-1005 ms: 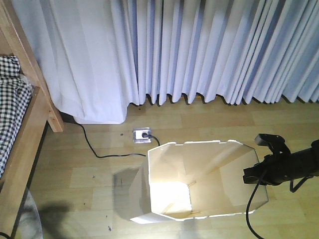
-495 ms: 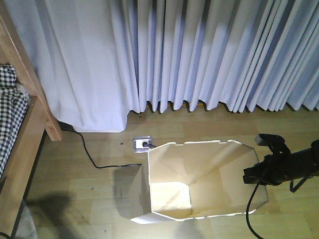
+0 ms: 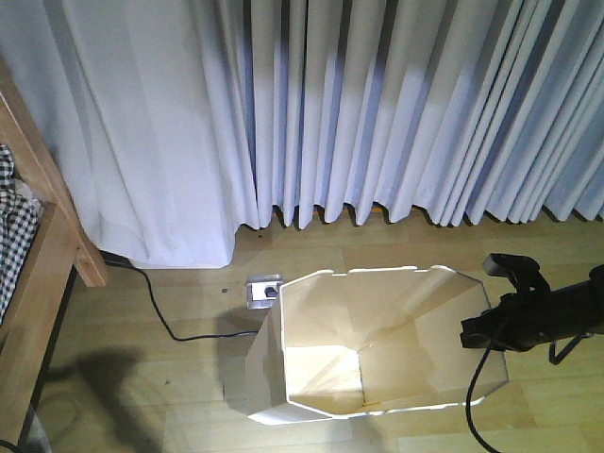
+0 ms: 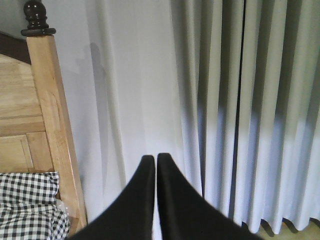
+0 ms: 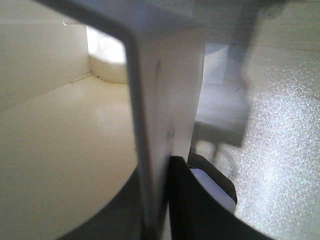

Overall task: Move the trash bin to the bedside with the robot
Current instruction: 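Push the held bin up to the curtain beside the bed head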

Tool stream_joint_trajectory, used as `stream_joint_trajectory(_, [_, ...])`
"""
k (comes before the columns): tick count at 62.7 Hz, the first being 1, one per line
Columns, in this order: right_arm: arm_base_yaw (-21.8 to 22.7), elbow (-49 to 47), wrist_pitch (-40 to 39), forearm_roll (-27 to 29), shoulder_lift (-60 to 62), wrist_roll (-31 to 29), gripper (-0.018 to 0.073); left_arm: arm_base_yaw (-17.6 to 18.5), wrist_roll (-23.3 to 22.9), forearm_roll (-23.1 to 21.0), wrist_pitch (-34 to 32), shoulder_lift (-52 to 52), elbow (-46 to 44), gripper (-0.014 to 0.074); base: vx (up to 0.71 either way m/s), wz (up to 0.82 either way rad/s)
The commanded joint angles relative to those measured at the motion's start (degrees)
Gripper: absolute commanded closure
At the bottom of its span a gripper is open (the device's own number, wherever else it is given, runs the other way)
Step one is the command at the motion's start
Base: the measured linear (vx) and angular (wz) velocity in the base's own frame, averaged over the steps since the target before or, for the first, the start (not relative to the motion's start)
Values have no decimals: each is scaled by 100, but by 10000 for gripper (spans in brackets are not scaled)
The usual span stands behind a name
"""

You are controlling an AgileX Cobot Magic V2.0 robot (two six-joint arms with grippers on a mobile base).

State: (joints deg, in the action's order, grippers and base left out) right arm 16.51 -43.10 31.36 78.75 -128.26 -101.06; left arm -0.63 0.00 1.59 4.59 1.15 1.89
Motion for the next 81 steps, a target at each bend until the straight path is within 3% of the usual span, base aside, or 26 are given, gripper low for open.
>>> stream_joint_trajectory(1, [37, -50, 1350, 250, 381, 11, 564, 36, -79, -54, -424, 43, 67, 603, 12, 0])
stream_joint_trajectory(81, [37, -50, 1350, 250, 381, 11, 564, 36, -79, -54, -424, 43, 67, 603, 11, 3])
